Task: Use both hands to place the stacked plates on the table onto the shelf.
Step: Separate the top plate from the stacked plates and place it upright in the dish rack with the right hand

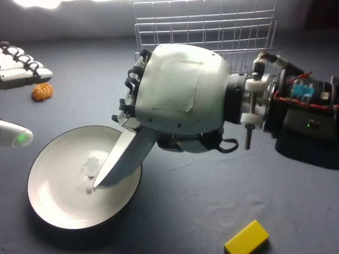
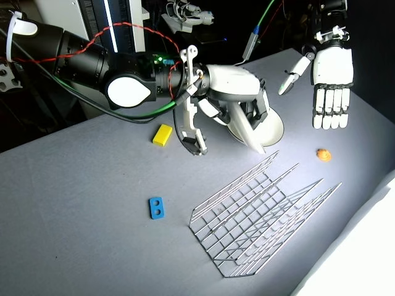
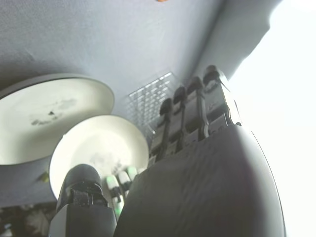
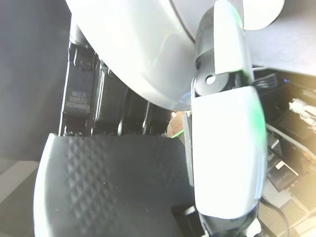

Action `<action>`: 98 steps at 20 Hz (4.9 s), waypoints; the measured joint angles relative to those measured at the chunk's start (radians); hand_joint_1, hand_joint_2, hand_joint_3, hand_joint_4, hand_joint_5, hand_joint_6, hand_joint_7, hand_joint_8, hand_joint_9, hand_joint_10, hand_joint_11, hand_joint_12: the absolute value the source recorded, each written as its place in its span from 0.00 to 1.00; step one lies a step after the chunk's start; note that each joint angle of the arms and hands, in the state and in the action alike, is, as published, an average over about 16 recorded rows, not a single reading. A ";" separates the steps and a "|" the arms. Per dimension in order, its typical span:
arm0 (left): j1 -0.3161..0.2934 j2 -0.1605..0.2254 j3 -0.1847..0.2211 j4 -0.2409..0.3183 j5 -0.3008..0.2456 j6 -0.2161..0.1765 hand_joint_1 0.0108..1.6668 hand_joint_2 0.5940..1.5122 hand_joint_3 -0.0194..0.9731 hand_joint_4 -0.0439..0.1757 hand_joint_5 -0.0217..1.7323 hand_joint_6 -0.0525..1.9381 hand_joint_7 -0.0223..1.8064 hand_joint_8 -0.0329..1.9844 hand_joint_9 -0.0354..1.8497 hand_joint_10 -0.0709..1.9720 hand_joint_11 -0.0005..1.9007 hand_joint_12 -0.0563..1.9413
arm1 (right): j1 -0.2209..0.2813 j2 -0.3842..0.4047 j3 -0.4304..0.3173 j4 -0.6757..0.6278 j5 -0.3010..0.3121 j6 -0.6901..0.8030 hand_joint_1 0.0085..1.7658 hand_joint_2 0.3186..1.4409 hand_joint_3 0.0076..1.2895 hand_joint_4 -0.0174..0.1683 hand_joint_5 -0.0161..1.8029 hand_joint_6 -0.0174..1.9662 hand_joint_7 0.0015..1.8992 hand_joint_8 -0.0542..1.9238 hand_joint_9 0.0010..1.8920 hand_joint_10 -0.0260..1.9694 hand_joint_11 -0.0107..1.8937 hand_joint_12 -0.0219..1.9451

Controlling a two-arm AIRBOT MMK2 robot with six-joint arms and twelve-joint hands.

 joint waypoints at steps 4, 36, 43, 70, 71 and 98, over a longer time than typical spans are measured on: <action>-0.010 0.000 0.010 0.020 -0.004 0.000 0.00 0.55 0.03 0.18 0.04 0.03 0.04 0.02 0.03 0.04 0.01 0.03 | 0.026 0.025 -0.029 0.003 0.005 -0.001 0.67 0.58 0.01 0.16 0.55 0.48 0.58 0.44 0.70 0.04 0.49 0.56; -0.093 -0.040 0.094 0.525 -0.445 -0.003 0.01 0.54 0.03 0.18 0.03 0.03 0.04 0.02 0.03 0.04 0.01 0.03 | 0.224 0.208 -0.020 0.500 -0.027 0.003 0.68 0.58 0.01 0.16 0.55 0.51 0.58 0.41 0.71 0.03 0.48 0.56; -0.132 -0.054 0.108 0.653 -0.541 -0.007 0.01 0.54 0.03 0.18 0.03 0.03 0.04 0.02 0.03 0.04 0.01 0.03 | 0.267 0.199 0.041 0.648 -0.123 0.045 0.68 0.58 0.01 0.16 0.54 0.51 0.58 0.41 0.71 0.03 0.48 0.56; -0.029 -0.060 0.103 0.862 -0.416 -0.032 0.01 0.56 0.03 0.18 0.04 0.03 0.04 0.02 0.03 0.04 0.01 0.03 | 0.221 0.056 0.304 0.706 -0.271 0.233 0.68 0.62 0.01 0.11 0.51 0.52 0.56 0.47 0.70 0.02 0.47 0.57; -0.026 -0.060 0.098 0.857 -0.399 -0.032 0.01 0.56 0.03 0.18 0.04 0.03 0.04 0.02 0.03 0.04 0.01 0.03 | 0.217 0.052 0.311 0.706 -0.275 0.241 0.68 0.63 0.01 0.11 0.51 0.52 0.56 0.47 0.70 0.02 0.47 0.57; 0.150 -0.034 -0.013 0.615 -0.127 -0.029 0.00 0.57 0.03 0.18 0.02 0.02 0.04 0.02 0.02 0.03 0.01 0.02 | 0.177 0.022 0.368 0.661 -0.291 0.290 0.66 0.66 0.01 0.08 0.42 0.07 0.47 0.05 0.49 0.02 0.25 0.64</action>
